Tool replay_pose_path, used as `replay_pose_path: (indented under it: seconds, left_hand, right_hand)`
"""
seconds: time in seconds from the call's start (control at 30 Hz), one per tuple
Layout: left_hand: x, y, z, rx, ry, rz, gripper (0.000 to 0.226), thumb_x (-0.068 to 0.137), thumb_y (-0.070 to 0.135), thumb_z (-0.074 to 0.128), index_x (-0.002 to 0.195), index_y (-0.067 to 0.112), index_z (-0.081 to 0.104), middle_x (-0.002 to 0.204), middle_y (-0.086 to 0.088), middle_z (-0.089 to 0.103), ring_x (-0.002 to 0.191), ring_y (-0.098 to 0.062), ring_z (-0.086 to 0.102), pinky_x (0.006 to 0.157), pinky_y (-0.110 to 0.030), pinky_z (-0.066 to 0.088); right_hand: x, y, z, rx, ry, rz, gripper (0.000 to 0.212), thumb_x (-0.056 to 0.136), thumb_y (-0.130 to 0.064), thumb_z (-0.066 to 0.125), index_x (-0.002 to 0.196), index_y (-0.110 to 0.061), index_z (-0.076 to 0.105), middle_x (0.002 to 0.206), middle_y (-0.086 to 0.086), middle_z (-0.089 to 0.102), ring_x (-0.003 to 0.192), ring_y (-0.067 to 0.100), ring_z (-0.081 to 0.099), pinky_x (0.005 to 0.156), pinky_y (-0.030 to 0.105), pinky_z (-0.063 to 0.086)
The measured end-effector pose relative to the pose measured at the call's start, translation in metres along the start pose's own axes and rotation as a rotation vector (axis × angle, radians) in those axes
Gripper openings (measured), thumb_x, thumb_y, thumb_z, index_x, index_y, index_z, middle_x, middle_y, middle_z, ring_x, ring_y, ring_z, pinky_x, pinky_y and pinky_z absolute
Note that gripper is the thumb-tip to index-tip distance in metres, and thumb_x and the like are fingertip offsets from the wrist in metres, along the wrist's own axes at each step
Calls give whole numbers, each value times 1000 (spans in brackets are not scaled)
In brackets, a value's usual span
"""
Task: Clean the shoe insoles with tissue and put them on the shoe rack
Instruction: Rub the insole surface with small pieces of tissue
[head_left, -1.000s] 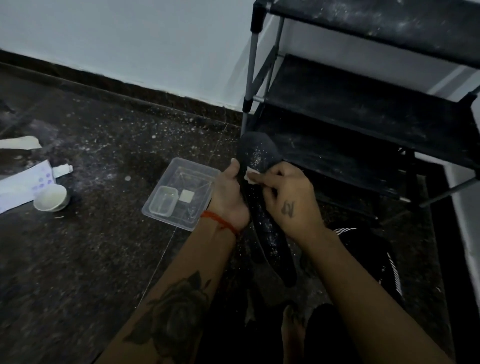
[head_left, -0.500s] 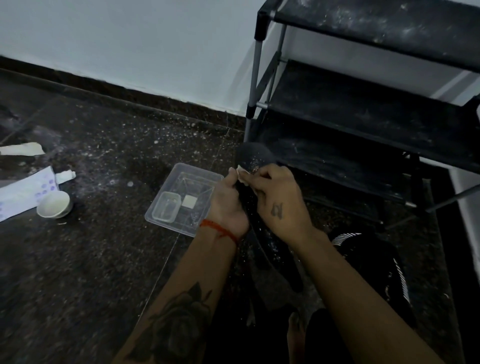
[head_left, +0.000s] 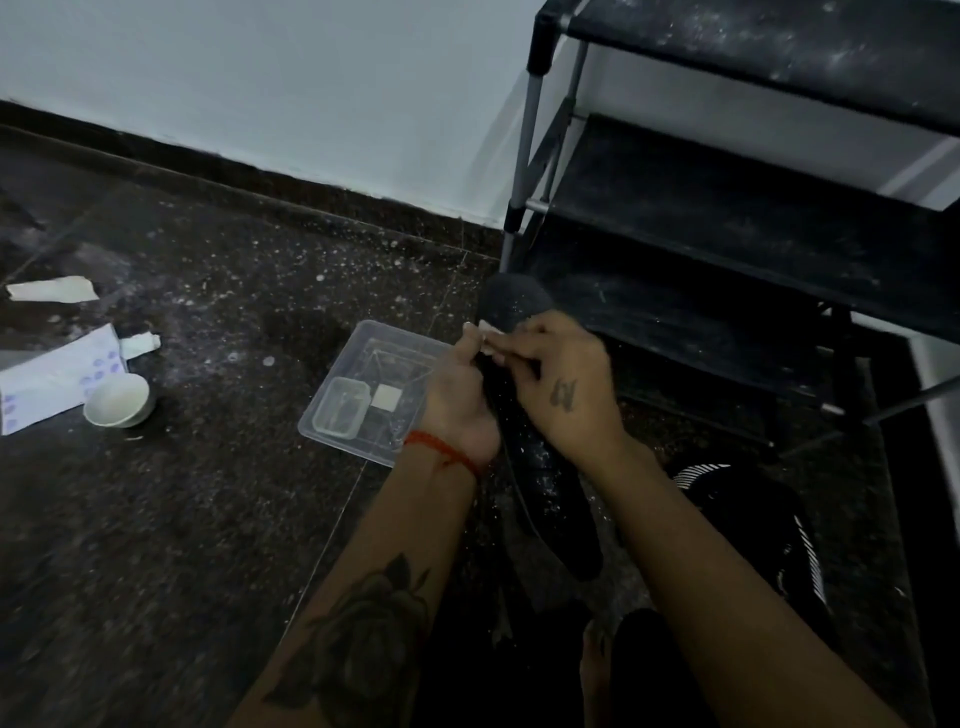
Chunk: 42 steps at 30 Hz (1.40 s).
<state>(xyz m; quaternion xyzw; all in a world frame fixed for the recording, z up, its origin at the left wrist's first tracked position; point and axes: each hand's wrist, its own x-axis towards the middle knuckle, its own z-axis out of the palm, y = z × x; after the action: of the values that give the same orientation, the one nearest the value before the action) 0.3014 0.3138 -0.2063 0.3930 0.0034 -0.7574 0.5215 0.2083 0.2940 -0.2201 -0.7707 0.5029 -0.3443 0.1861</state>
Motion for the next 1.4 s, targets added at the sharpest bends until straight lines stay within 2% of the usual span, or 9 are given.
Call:
replay_pose_path:
  seconds: [0.2, 0.37, 0.53, 0.7, 0.93, 1.1, 1.2, 1.3, 1.4]
  left_hand:
    - [2, 0, -1, 1, 27, -36, 57, 102, 44, 23, 95, 3, 61, 79, -15, 68, 83, -25, 60, 75, -36, 47]
    - [-1, 0, 1, 93, 31, -41, 55, 102, 44, 24, 99, 2, 61, 91, -15, 65, 84, -26, 60, 71, -37, 47]
    - [1, 2, -4, 46, -12, -6, 50, 101, 42, 29, 99, 6, 63, 82, -12, 70, 82, -22, 64, 74, -34, 53]
    - [1, 2, -4, 68, 3, 14, 50, 101, 42, 27, 98, 6, 61, 80, -12, 71, 83, -23, 62, 75, -33, 51]
    - [2, 2, -6, 154, -6, -36, 56, 99, 48, 28, 110, 4, 61, 97, -14, 66, 88, -24, 61, 75, -36, 49]
    - [7, 0, -6, 89, -60, -18, 47, 99, 44, 34, 106, 7, 62, 95, -13, 67, 91, -22, 62, 86, -33, 49]
    - [11, -2, -10, 83, -70, -17, 45, 100, 42, 33, 102, 7, 62, 85, -11, 70, 80, -19, 68, 76, -30, 55]
    - [12, 1, -12, 131, -47, -43, 51, 100, 46, 29, 108, 7, 60, 93, -14, 69, 85, -23, 66, 75, -35, 54]
    - [12, 2, -11, 129, -61, -75, 52, 99, 47, 30, 101, 5, 61, 78, -15, 73, 66, -24, 71, 57, -35, 59]
  right_hand:
    - [3, 21, 5, -75, -19, 7, 22, 83, -4, 61, 95, -18, 74, 83, 7, 62, 78, 22, 57, 71, 25, 47]
    - [9, 27, -8, -155, 127, 140, 26, 86, -5, 56, 105, -16, 70, 86, 11, 58, 77, 20, 54, 73, 29, 49]
    - [8, 0, 2, 5, 42, 57, 24, 87, -7, 57, 105, -16, 70, 87, 4, 57, 76, 8, 49, 66, 5, 37]
    - [3, 9, 8, -122, -52, -15, 31, 89, -9, 52, 115, -23, 64, 87, 6, 54, 84, 22, 52, 69, 31, 48]
    - [10, 26, -6, -234, 36, 202, 41, 86, -2, 51, 125, -14, 57, 99, 13, 52, 92, 27, 52, 82, 33, 49]
    - [9, 2, 4, -137, -8, 7, 36, 84, 1, 54, 118, -10, 61, 101, 14, 56, 89, 25, 53, 75, 28, 45]
    - [10, 10, 10, -110, -51, -26, 32, 86, -5, 56, 115, -16, 64, 95, 10, 55, 88, 26, 54, 75, 36, 50]
    - [16, 27, 5, -134, 12, 84, 27, 86, -2, 56, 109, -12, 68, 90, 12, 56, 81, 26, 56, 74, 34, 51]
    - [21, 36, -3, -169, 82, 249, 31, 85, 2, 54, 109, -12, 68, 94, 14, 57, 81, 23, 56, 76, 29, 49]
